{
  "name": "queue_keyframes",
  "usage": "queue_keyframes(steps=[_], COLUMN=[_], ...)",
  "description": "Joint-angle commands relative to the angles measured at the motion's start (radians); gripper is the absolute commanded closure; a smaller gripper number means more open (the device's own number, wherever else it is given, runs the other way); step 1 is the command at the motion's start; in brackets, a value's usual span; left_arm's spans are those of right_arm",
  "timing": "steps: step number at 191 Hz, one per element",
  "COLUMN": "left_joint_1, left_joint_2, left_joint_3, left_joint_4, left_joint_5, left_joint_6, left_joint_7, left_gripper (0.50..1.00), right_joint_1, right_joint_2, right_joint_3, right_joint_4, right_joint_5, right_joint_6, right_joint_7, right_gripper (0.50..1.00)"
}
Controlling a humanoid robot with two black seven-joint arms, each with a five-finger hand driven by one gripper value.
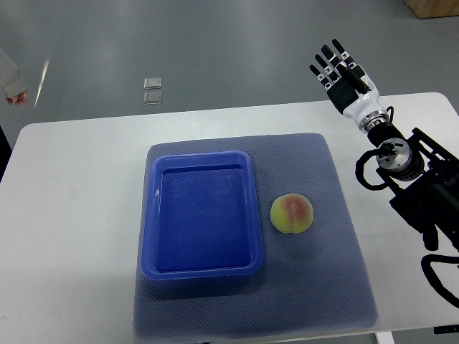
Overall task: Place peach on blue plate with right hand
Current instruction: 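Move the right hand over the peach beside the blue tray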
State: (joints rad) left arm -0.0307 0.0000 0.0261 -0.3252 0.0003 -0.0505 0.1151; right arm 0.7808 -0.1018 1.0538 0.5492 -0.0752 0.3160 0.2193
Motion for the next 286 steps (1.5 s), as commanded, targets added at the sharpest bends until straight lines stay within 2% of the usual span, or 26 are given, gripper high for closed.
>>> queue_keyframes(steps=[1,48,79,95,130,166,176,177,193,220,230,231,241,242,252,286], left_joint_1=[0.0,0.0,0.0,0.0,0.0,0.0,0.0,0.0,0.0,0.0,0.0,0.0,0.0,0.0,0.0,0.0], left_joint_2=[0.0,0.0,0.0,0.0,0.0,0.0,0.0,0.0,0.0,0.0,0.0,0.0,0.0,0.0,0.0,0.0], left_joint_3=[0.0,0.0,0.0,-0.002,-0.002,-0.002,-0.002,0.0,0.0,0.0,0.0,0.0,0.0,0.0,0.0,0.0], left_joint_4=[0.0,-0.001,-0.001,-0.006,-0.023,-0.023,-0.023,-0.023,-0.023,-0.021,-0.021,-0.023,-0.023,-0.023,-0.023,-0.021], left_joint_5=[0.0,-0.002,0.0,-0.002,-0.002,-0.002,-0.002,-0.002,-0.002,-0.002,-0.002,-0.002,-0.002,-0.002,-0.002,-0.002], left_joint_6=[0.0,0.0,0.0,0.009,0.014,0.009,0.009,0.009,0.009,0.004,0.004,0.004,0.004,0.001,0.001,0.0], left_joint_7=[0.0,0.0,0.0,0.0,-0.002,-0.002,-0.002,-0.002,-0.002,-0.002,-0.002,-0.002,-0.002,-0.002,-0.002,-0.002], left_gripper=[0.5,0.5,0.5,0.5,0.5,0.5,0.5,0.5,0.5,0.5,0.5,0.5,0.5,0.5,0.5,0.5], right_joint_1=[0.0,0.002,0.038,0.044,0.109,0.311,0.311,0.399,0.532,0.782,0.782,0.848,0.848,0.897,0.928,0.933], right_joint_2=[0.001,-0.002,-0.024,-0.079,-0.219,-0.395,-0.395,-0.435,-0.475,-0.538,-0.538,-0.544,-0.544,-0.547,-0.559,-0.564], right_joint_3=[0.0,-0.001,-0.092,-0.153,-0.373,-0.725,-0.726,-0.842,-0.999,-1.229,-1.229,-1.288,-1.289,-1.333,-1.347,-1.347], right_joint_4=[0.0,0.0,0.032,0.061,0.181,0.347,0.347,0.382,0.431,0.572,0.572,0.63,0.63,0.682,0.722,0.755], right_joint_5=[0.0,-0.002,-0.103,-0.161,-0.417,-0.726,-0.726,-0.745,-0.756,-0.755,-0.755,-0.755,-0.755,-0.755,-0.755,-0.742], right_joint_6=[0.0,0.008,0.026,0.04,0.127,0.239,0.239,0.267,0.295,0.295,0.295,0.295,0.295,0.295,0.295,0.295], right_joint_7=[0.0,-0.003,-0.005,-0.009,-0.028,-0.107,-0.107,-0.112,-0.124,-0.202,-0.202,-0.218,-0.218,-0.231,-0.236,-0.239], right_gripper=[0.57,0.57,0.57,0.57,0.57,0.57,0.57,0.57,0.57,0.57,0.57,0.57,0.57,0.57,0.572,0.572])
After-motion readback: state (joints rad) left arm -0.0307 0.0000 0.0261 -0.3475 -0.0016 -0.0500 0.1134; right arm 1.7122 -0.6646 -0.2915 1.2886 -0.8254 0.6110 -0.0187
